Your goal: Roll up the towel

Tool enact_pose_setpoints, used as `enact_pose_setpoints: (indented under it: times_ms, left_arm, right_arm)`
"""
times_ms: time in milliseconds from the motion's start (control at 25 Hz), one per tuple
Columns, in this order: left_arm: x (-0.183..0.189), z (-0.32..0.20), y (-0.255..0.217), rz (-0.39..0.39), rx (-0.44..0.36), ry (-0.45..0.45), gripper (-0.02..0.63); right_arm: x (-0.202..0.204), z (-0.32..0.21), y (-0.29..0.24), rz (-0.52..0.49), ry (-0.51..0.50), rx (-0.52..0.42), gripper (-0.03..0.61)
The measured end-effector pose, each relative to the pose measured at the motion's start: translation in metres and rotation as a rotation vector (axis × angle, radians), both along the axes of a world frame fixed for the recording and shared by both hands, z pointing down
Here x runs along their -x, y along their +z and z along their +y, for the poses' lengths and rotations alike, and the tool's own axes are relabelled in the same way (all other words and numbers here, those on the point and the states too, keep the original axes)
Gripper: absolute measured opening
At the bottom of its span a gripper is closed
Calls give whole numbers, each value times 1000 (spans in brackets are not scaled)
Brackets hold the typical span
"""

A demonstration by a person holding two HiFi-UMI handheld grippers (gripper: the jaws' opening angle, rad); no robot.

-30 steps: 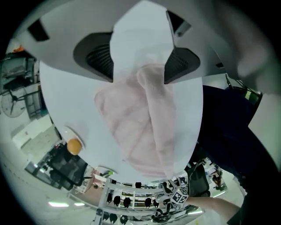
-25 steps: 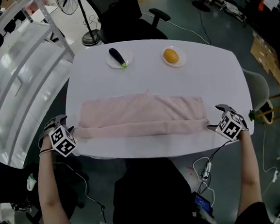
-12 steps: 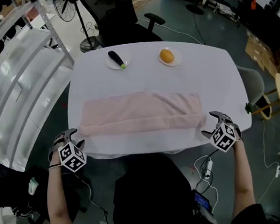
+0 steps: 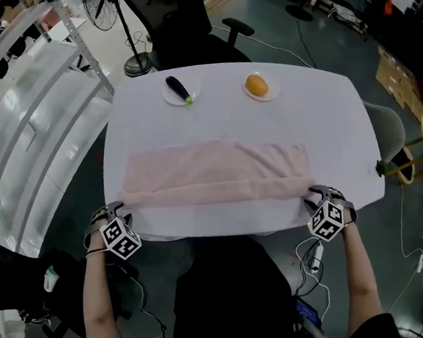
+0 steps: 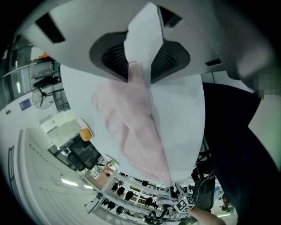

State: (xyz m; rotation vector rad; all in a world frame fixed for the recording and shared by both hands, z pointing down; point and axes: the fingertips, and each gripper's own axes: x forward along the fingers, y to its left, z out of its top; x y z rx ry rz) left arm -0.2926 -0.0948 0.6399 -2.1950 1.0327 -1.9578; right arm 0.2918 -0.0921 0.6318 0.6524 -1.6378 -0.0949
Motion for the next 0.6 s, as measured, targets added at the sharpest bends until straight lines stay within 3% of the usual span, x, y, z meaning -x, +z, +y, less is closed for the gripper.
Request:
enact_pose_setpoints:
  times_ms: [320,480,600]
  left_arm:
    - [3,-26,6,-44,-43,-11,165]
    - [7,-38,4,-118,-80,16,75]
    - [7,-43,-3,-141,-93,50,51]
  right_arm:
    - [-6,-10,13,108,-89,-16,64]
    - [-12,-15,8,162,-140,-33,29]
    - [-16,-16,-1,171,-154,-45,26]
